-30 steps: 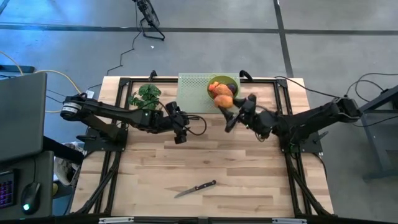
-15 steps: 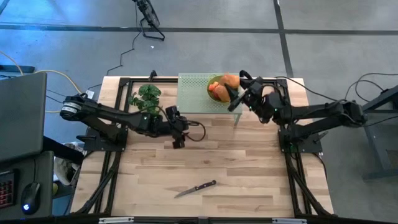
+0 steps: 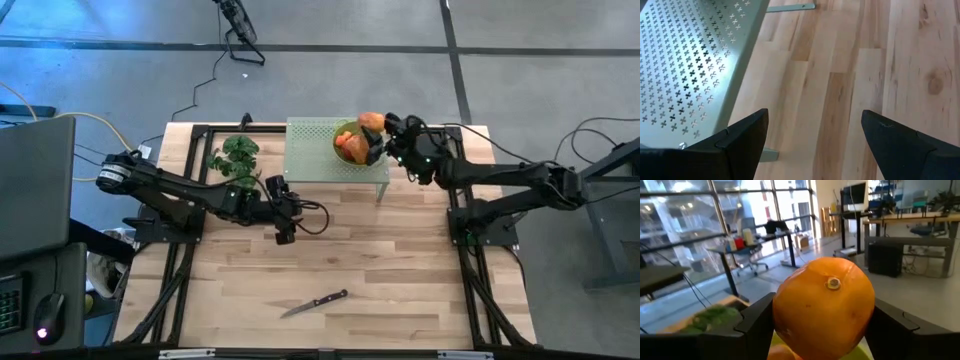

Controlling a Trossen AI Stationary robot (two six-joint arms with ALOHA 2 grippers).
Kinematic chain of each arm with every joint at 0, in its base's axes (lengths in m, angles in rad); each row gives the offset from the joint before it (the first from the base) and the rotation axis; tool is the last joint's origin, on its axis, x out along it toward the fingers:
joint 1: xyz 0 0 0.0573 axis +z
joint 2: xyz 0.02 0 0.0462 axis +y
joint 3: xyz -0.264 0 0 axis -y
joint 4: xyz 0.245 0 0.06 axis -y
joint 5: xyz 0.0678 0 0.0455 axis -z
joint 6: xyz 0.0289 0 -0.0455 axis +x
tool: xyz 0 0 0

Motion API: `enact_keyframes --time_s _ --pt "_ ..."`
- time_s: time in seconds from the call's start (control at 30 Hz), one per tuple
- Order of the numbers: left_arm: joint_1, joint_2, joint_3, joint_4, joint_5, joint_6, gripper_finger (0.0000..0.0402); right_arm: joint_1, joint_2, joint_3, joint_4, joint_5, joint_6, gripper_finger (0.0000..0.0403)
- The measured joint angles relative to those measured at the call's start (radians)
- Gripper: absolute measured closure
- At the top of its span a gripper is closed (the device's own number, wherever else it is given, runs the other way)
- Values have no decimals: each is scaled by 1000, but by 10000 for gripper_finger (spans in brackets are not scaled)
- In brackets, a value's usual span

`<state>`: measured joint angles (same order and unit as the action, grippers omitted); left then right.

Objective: Pick & Place Fruit
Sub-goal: Put the mango into the strainer bowl on the shelf

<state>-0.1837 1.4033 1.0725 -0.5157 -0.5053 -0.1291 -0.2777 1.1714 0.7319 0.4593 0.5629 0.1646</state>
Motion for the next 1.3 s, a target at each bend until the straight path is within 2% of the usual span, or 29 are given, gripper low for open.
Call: enact_keyframes --time_s 0.4,0.77,1.13,1.3 --pt "0 0 0 0 0 -5 89 -20 76 0 -29 -46 90 158" --pt "0 0 0 0 0 -5 89 -19 78 0 -71 -47 157 157" --pt "0 1 0 -1 0 -4 89 -19 77 1 -99 -47 157 102" --pt "0 1 0 -1 -1 -4 89 -19 78 0 -93 -85 156 94"
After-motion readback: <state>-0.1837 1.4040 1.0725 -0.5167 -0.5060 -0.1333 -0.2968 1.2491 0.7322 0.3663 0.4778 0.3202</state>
